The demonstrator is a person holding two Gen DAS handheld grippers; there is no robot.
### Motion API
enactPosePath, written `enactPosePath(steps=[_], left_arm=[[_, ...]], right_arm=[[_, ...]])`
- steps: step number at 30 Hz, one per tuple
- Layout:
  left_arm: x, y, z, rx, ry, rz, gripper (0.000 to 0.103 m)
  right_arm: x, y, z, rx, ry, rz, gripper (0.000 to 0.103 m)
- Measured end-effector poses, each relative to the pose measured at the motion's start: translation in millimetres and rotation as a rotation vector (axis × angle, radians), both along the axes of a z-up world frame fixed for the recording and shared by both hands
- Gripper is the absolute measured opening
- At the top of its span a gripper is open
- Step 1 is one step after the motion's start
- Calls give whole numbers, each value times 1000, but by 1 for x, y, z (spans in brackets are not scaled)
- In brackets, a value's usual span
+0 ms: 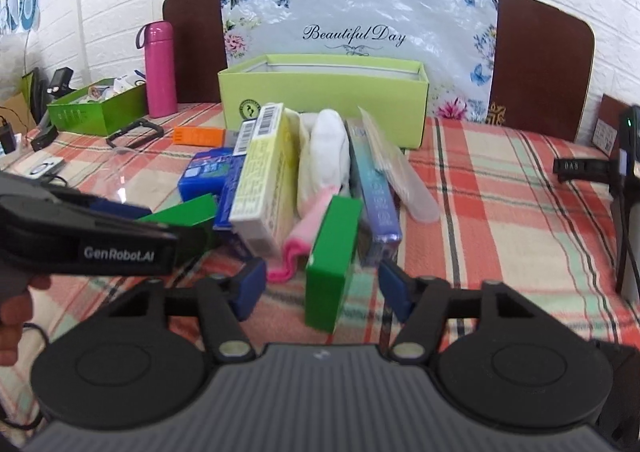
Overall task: Organize objects
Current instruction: 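Grasp the green box with the left tool while the right tool grasps another green box, then carry both green boxes into the lime-green box and open both tools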
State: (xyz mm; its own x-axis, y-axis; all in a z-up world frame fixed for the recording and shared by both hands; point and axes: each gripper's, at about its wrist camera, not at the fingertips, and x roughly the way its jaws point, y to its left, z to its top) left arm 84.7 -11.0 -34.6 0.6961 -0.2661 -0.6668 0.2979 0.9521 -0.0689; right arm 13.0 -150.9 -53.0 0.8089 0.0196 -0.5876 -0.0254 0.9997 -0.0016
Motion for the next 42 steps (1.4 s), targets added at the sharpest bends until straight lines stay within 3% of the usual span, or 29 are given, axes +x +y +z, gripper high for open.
enactPosePath(steps=[5,7,9,15,20,25,29,35,42], left_arm=[[11,3,-12,-4,35,7,37],[14,8,-14,-38,63,26,32],[13,17,-12,-112,84,23,18],[-7,29,14,-205,93,-8,18],[-9,31,70,-258,-27,-64,18],[30,30,113,-331,-67,-86,18],[85,18,127,-284,-79,-39,18],[186,6,113,-213,-25,29,18],[262,-2,69,-162,60,57,18]], right_arm=[[11,-6,-14,27,44,4,23],[6,-11,-16,64,41,9,20],[-1,-18,-14,109,45,20,19],[-27,-38,17,219,14,89,19],[-17,-48,73,207,-94,154,19],[35,-50,124,136,-168,194,19],[103,-50,136,58,-177,173,19],[212,-48,107,-15,-88,113,19],[293,-54,57,51,42,90,19]])
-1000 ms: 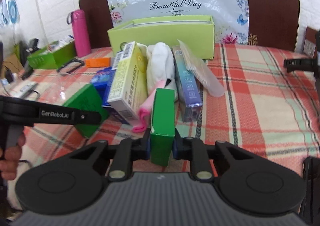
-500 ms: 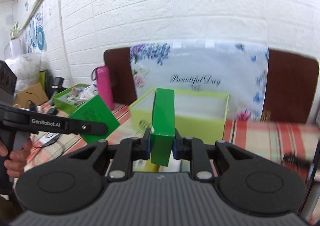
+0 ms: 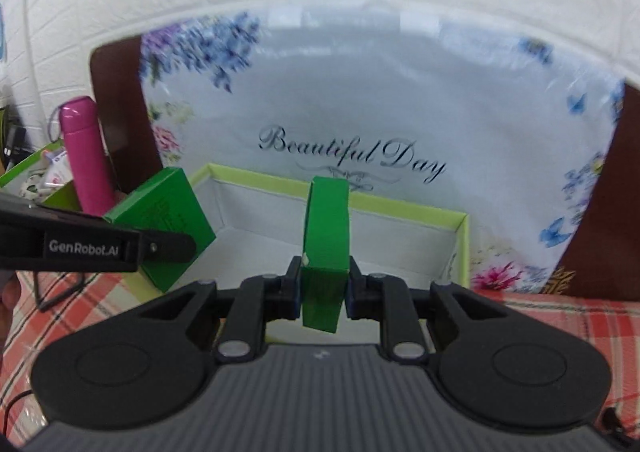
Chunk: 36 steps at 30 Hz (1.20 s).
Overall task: Organize objects
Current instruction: 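Carry both green boxes into the lime-green box and open both tools, then grasp the blue gum bottle with the left tool while the right tool grasps the yellow box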
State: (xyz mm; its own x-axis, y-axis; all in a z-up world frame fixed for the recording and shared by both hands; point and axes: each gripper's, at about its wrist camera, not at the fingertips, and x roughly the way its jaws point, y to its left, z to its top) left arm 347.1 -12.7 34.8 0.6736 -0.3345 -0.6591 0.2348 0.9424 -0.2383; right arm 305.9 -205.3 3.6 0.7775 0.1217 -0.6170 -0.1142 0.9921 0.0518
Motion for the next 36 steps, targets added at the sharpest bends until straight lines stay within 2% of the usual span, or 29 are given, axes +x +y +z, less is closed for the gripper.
enactPosePath(steps=[5,8,9,10,11,13,14,16,17,20,22,25,29,36], left_arm=[[31,-1,-27,9,53,9,18],[38,-2,-35,11,46,22,19],[39,-2,-37,16,39,25,28],[40,-3,-38,17,42,20,46],[40,-5,-38,11,50,2,55],[35,-6,-34,-7,38,-2,64],[31,-6,-28,-12,26,1,66],[19,-5,-13,-17,-19,11,75],[11,-4,-4,-11,-52,15,75],[-16,-3,25,-1,-127,21,77],[-39,1,41,-12,-157,29,82],[-78,8,59,-12,-186,41,82],[-135,11,66,25,-213,51,82],[-221,17,45,33,-242,66,83]], right_arm=[[31,-3,-25,-11,59,-1,19],[40,-4,-35,-18,73,-3,19],[42,-3,-37,-23,75,2,21],[43,-2,-39,-23,81,11,24],[43,-2,-40,-22,86,19,41],[34,-2,-35,-46,51,4,64],[27,-5,-27,-53,17,-3,67],[10,-9,-12,-63,-39,-17,70],[0,-12,-3,-66,-67,-22,74],[-36,-16,21,-79,-148,-24,78],[-66,-19,34,-77,-200,-25,84],[-112,-18,48,-63,-267,-19,92],[-173,-5,54,-69,-332,3,100],[-258,19,32,-94,-342,17,101]])
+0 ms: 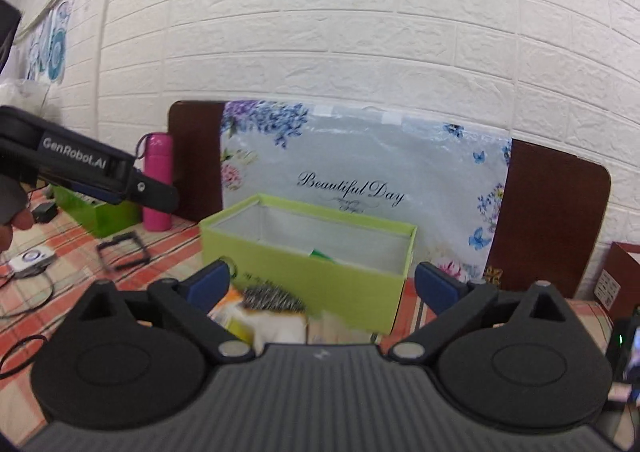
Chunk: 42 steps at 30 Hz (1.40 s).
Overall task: Organize objects
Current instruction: 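Grasp the blue gum bottle with the left tool while the right tool grasps the yellow box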
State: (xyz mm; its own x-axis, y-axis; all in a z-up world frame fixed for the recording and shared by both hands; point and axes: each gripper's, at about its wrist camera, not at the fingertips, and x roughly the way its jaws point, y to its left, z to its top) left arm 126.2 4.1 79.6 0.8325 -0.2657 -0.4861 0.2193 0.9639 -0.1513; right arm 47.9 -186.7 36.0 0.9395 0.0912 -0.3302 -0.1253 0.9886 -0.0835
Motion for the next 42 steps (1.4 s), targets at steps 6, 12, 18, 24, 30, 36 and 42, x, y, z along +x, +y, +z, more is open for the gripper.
enactPosePath(steps=[6,12,18,24,30,36,42], left_arm=[[-39,0,-32,19,22,19,83],[-57,9,-69,-12,96,38,83],[-62,22,-91,-53,160,74,83],[-62,32,-90,-41,146,103,83],[-54,30,-98,-43,163,93,83],[-27,18,-105,-57,164,110,83],[2,-9,-111,-20,161,78,83]], right_arm=[[-41,19,-33,-7,40,-13,101],[-54,35,-65,34,120,-4,96],[-43,51,-80,40,160,28,81],[-19,61,-81,57,166,49,60],[-16,33,-86,113,173,-47,52],[-18,6,-83,154,177,-73,52],[-6,25,-86,103,202,-16,47]])
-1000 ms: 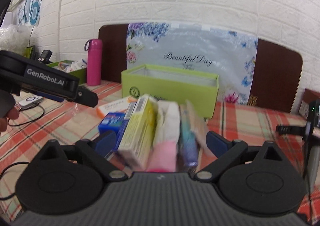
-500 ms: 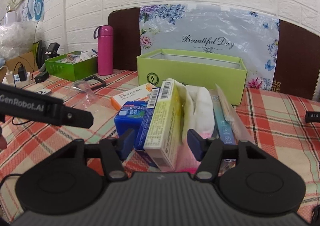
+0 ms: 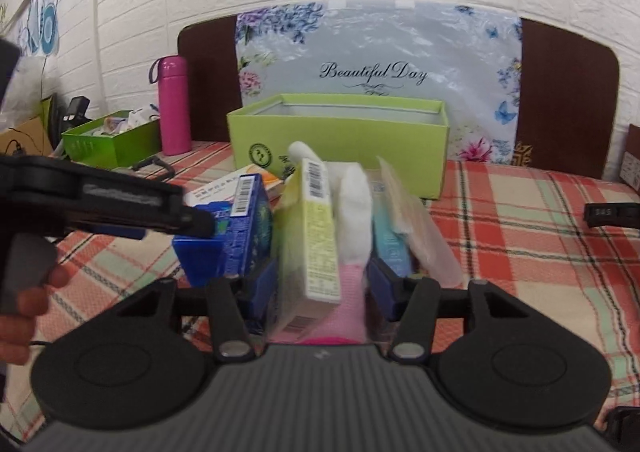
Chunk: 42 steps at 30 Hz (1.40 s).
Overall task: Organize objects
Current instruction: 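Grasp the blue gum bottle with the left tool while the right tool grasps the yellow box, then lift both items into the lime-green box and open both tools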
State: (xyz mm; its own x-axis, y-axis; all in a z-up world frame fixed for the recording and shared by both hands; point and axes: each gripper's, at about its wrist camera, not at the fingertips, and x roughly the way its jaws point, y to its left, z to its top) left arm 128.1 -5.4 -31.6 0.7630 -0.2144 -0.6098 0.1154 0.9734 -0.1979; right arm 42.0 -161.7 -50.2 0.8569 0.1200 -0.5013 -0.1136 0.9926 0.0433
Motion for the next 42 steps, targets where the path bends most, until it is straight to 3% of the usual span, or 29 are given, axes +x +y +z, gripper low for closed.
enactPosePath(steps=[5,11,16,17,19,23,27,29,32,37,42], left_arm=[[16,6,-6,-44,6,27,84],[24,9,-6,-80,30,19,84],[37,-13,-18,11,69,-13,83],[41,-10,-22,-4,92,-9,81],[44,3,-31,-76,143,2,66],[20,18,-24,-84,145,-14,65],[-21,27,-18,-36,151,-87,65],[-34,28,-20,1,165,-92,65],[-44,31,-19,43,121,-48,73],[-43,42,-14,11,113,-35,70],[-48,40,-14,59,92,-42,72]], right_arm=[[8,0,-7,18,35,5,33],[7,-2,-6,28,34,-4,33],[5,-1,-6,29,34,-13,33],[5,-2,-6,29,36,-13,33],[3,-3,-6,28,40,-6,30],[-10,-4,3,56,59,36,19],[-34,-9,13,106,144,97,19],[-40,-7,13,69,152,98,19],[-36,-1,15,18,136,87,21],[-18,11,11,-36,139,111,22],[-8,14,1,-66,175,138,22]])
